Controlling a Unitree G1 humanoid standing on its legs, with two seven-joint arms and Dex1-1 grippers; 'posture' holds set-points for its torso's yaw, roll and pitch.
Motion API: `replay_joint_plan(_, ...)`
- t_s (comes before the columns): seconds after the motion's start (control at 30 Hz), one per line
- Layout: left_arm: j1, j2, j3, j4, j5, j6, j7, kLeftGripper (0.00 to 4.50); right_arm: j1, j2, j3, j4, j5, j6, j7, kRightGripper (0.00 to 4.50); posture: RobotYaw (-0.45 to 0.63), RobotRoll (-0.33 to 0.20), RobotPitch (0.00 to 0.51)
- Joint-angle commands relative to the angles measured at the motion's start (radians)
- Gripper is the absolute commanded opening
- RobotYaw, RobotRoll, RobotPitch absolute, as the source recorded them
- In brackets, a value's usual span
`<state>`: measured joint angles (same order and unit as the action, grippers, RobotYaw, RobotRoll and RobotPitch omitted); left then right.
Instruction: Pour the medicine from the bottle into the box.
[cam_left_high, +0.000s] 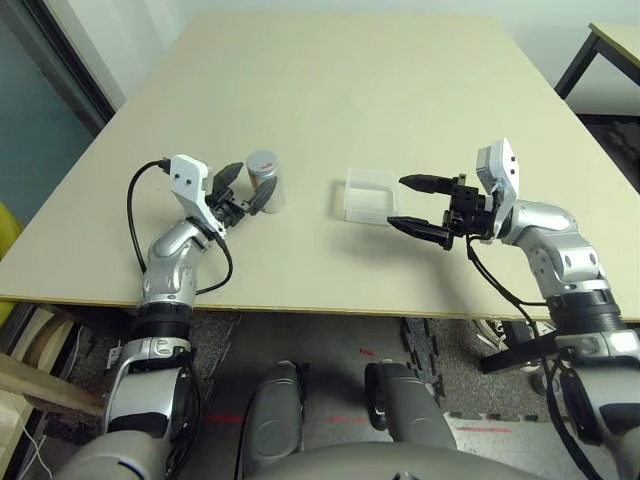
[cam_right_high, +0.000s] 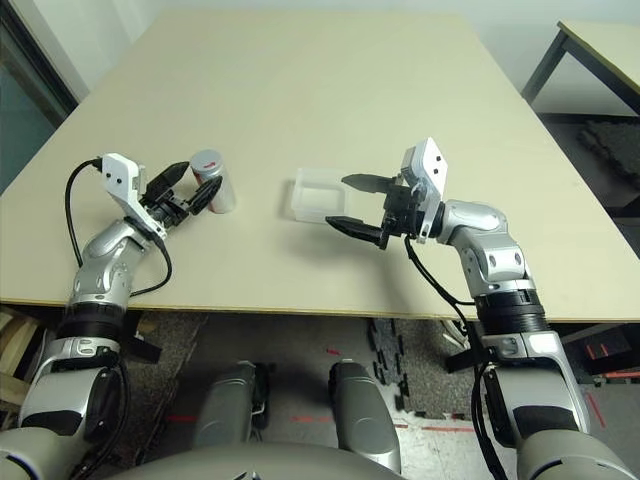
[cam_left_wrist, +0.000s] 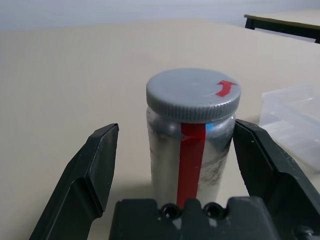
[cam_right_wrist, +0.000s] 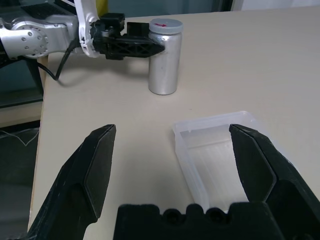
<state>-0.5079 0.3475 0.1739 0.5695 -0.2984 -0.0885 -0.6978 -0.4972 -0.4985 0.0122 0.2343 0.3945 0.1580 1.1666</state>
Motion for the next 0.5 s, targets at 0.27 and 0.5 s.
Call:
replay_joint_plan(0.27, -0.09, -0.023, -0.018, 0.154, 0.055, -0.065, 0.014, 4.45, 0.009, 0.006, 0.001, -0.012, -0.002, -0.003, -0.009, 4.5, -0.11, 0.0, 0.103)
replay_joint_plan(0.5, -0.141, -0.049, -0.018, 0.242, 0.07, -0.098, 0.034, 4.45, 0.013, 0.007, 0.001, -0.039, 0.002, 0.012, -0.025, 4.5, -0.12, 0.0, 0.105)
